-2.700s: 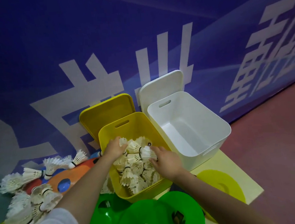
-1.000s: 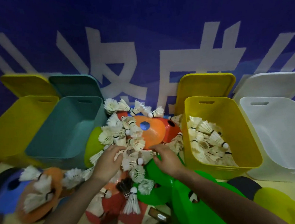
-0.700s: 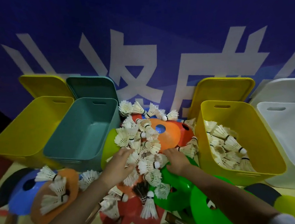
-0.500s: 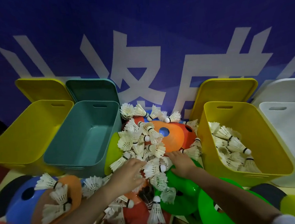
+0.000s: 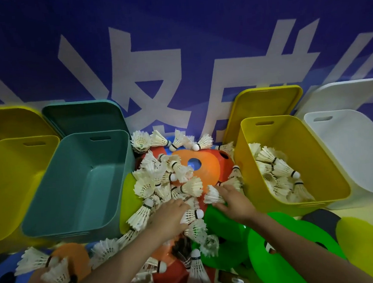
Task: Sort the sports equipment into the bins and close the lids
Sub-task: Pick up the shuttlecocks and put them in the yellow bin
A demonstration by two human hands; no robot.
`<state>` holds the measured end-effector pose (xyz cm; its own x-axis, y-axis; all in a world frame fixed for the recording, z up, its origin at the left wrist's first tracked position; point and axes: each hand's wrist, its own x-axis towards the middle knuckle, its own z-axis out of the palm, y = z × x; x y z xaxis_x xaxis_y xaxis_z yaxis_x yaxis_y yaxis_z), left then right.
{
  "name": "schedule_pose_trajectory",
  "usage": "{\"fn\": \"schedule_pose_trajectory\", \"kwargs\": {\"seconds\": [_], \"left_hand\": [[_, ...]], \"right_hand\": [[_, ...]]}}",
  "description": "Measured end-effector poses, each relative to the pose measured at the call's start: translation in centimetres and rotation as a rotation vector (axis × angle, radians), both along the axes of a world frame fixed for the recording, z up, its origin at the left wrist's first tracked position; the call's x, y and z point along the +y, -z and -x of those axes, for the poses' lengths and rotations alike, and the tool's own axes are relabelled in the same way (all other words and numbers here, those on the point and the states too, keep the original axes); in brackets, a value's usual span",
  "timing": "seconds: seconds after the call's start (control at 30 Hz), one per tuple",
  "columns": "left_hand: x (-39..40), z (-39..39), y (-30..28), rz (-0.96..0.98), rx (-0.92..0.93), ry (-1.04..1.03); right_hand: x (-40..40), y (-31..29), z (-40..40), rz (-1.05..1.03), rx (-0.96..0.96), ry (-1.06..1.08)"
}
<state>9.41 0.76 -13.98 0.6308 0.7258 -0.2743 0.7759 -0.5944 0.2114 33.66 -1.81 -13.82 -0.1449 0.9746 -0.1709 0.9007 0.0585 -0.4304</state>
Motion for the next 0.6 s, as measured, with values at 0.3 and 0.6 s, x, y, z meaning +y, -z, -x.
{"fn": "schedule_pose_trajectory", "kwargs": {"seconds": [0.3, 0.6], "left_hand": [[-0.3, 0.1, -0.7, 0.045, -0.193, -0.204], [-1.8, -3.3, -6.1, 0.124, -0.7, -0.365]], "right_hand": [[-2.5, -1.5, -0.7, -0.131, 0.341, 0.128], [-3.7, -5.6, -4.4, -0.369, 0.334, 0.144]]}}
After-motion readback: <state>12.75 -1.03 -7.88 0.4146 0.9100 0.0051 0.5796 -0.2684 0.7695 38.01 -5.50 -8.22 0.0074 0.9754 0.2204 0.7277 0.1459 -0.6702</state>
